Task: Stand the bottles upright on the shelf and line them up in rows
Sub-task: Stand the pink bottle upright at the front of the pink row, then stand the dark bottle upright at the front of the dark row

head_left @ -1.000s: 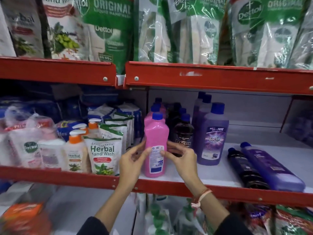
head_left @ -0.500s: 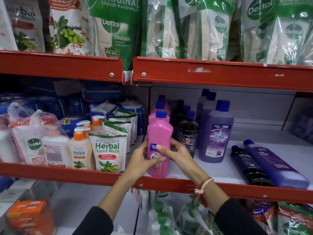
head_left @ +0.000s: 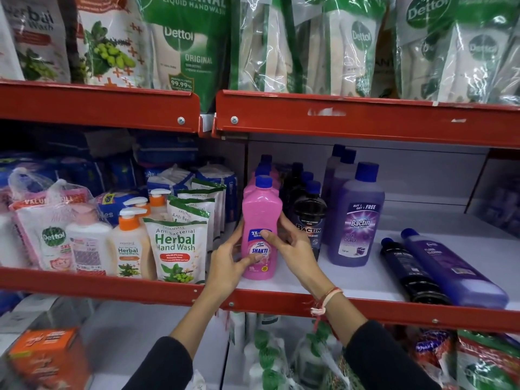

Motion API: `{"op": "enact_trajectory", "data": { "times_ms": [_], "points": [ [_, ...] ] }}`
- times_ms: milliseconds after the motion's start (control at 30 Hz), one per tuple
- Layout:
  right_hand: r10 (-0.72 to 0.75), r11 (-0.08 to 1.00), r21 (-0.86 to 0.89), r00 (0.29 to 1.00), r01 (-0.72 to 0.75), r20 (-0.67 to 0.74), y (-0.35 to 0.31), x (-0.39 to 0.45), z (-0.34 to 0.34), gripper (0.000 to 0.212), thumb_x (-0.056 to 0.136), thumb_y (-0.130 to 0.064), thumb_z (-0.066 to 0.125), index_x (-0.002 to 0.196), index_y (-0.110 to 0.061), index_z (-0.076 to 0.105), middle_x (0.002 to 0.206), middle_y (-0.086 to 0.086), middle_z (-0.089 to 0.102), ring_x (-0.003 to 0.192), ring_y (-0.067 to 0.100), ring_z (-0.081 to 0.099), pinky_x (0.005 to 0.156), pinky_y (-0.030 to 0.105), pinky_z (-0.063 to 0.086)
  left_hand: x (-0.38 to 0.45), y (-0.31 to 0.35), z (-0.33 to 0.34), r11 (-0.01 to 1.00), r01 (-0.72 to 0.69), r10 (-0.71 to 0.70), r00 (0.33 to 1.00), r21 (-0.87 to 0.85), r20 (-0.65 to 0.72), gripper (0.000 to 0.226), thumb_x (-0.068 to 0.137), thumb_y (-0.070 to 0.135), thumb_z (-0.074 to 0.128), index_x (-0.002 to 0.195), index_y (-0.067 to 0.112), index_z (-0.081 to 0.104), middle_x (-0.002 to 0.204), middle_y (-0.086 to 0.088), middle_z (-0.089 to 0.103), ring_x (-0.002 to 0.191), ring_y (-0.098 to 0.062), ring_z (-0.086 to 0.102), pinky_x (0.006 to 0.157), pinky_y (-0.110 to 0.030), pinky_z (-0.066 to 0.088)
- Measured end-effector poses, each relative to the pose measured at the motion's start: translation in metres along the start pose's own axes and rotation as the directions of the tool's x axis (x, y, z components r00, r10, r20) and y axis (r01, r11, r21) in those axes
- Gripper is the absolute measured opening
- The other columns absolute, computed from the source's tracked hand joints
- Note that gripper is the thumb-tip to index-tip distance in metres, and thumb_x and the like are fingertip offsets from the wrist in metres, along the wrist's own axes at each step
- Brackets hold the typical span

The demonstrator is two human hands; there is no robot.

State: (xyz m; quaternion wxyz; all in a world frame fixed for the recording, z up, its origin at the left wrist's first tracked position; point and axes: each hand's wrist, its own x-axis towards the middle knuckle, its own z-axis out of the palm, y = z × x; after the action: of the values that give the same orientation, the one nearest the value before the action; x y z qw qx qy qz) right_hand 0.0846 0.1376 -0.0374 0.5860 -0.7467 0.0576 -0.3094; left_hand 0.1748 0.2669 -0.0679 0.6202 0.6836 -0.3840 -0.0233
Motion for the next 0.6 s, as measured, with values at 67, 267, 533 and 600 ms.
{"op": "enact_trajectory", "data": {
  "times_ms": [67,267,533,600],
  "points": [
    [0.013,1.000,-0.028,0.999,-0.012,0.032,-0.001,-0.003,-0.002,0.061,0.087,-0.017,0.069,0.143,-0.021,0.046,0.127,0.004,0.068,0.112,0.014,0.067,0.094,0.032,0.056,-0.003,0.002,0.000,0.999,0.000,0.001,1.000,0.050,-0.014,0.085,0.073,0.021,0.078,0.141,0.038,0.030,0.115,0.012,0.063,0.107,-0.002,0.063,0.083,-0.015,0.054],
    [0.002,0.962,-0.273,0.998,-0.018,-0.060,-0.005,-0.030,-0.051,0.048,0.087,-0.016,0.068,0.134,-0.014,0.057,0.128,0.000,0.066,0.112,0.006,0.065,0.095,0.015,0.050,-0.033,0.020,0.020,0.859,-0.195,0.361,0.887,0.473,-0.289,0.055,0.088,0.031,0.061,0.137,0.017,0.041,0.126,-0.008,0.047,0.119,-0.013,0.044,0.099,-0.023,0.039],
    [0.118,0.466,-0.753,0.876,-0.464,-0.467,-0.010,-0.063,-0.206,0.030,0.091,-0.010,0.053,0.118,-0.005,0.065,0.115,0.026,0.068,0.106,0.043,0.064,0.082,0.040,0.050,-0.013,0.059,0.150,0.902,-0.315,0.312,0.948,0.294,0.060,0.025,0.091,0.025,0.056,0.115,0.019,0.058,0.095,0.001,0.065,0.084,-0.013,0.062,0.078,-0.034,0.052],
    [0.265,0.331,-0.774,0.841,-0.539,-0.473,-0.006,-0.062,-0.231,0.032,0.090,-0.008,0.049,0.119,0.003,0.059,0.122,0.029,0.063,0.114,0.044,0.059,0.090,0.043,0.048,-0.004,0.066,0.193,0.938,-0.188,0.139,0.974,0.292,0.180,0.029,0.088,0.028,0.059,0.114,0.014,0.059,0.098,-0.006,0.071,0.087,-0.021,0.066,0.080,-0.036,0.054]
  ]
}}
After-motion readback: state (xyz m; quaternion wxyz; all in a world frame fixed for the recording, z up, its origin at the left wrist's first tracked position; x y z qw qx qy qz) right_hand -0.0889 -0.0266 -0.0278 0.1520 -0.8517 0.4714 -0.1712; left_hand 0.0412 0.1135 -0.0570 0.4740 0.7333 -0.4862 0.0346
